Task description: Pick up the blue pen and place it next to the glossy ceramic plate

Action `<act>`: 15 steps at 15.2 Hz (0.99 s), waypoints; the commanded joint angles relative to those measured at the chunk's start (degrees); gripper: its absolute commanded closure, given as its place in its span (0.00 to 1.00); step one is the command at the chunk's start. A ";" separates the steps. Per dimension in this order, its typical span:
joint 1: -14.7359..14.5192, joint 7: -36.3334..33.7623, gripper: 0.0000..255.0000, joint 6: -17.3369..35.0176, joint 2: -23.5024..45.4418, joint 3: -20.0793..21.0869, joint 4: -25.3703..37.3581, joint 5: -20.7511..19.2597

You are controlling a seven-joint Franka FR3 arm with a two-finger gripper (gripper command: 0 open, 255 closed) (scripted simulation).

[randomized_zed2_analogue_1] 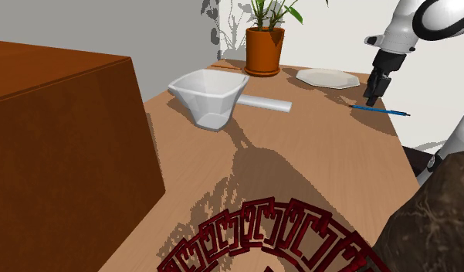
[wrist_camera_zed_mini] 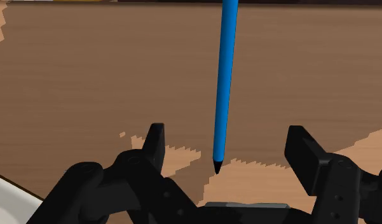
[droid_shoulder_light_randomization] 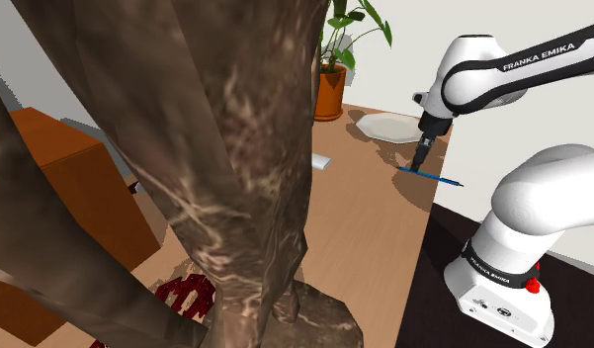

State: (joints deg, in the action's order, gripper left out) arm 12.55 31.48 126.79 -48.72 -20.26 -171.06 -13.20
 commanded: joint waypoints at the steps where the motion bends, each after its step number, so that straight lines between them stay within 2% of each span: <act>1: 0.00 0.00 0.00 0.00 0.00 0.00 0.00 0.00; 3: 0.00 0.00 0.00 0.00 0.00 0.00 0.00 0.00; 7: -0.14 0.04 0.00 -10.10 -5.14 1.78 5.07 1.49; 15: -0.13 0.05 0.00 -10.10 -5.14 1.79 5.07 1.51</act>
